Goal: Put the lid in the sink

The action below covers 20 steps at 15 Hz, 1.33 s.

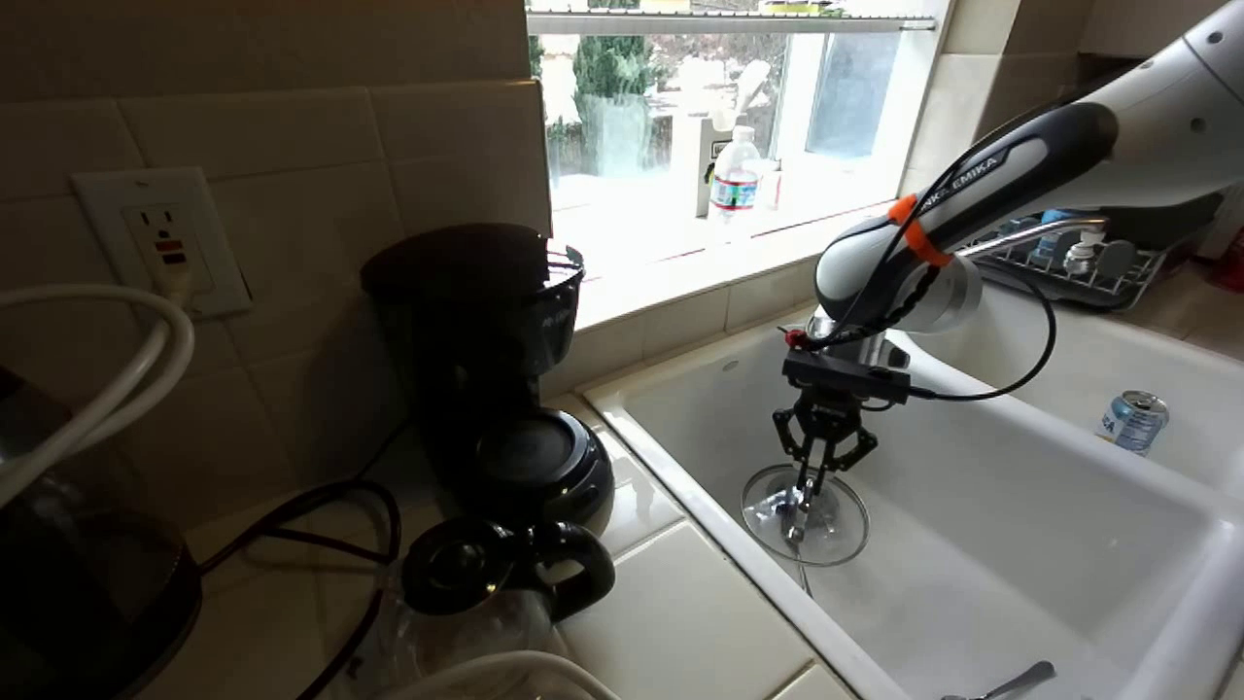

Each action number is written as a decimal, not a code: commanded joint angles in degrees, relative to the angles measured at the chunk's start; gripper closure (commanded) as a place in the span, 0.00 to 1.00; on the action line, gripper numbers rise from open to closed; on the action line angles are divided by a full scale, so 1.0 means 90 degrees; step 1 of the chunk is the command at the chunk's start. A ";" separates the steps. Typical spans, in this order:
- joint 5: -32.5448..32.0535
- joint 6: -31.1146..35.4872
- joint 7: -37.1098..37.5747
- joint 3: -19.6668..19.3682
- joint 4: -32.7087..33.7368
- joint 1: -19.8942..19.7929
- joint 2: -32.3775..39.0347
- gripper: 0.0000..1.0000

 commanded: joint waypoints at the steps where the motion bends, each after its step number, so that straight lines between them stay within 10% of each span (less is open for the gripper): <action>1: 0.0130 0.0325 -0.0018 0.0026 0.0317 0.0160 0.0451 0.95; 7: 0.0077 0.0409 -0.0022 0.0028 0.0608 0.0240 0.0875 0.95; 8: 0.0057 0.0253 -0.0045 0.0043 0.0648 0.0227 0.0876 0.57; 14: -0.0170 -0.0334 -0.0516 0.0131 0.0519 0.0223 0.0394 0.20; 20: -0.1243 -0.3318 -0.1630 -0.0143 0.0645 0.0131 -0.1074 0.00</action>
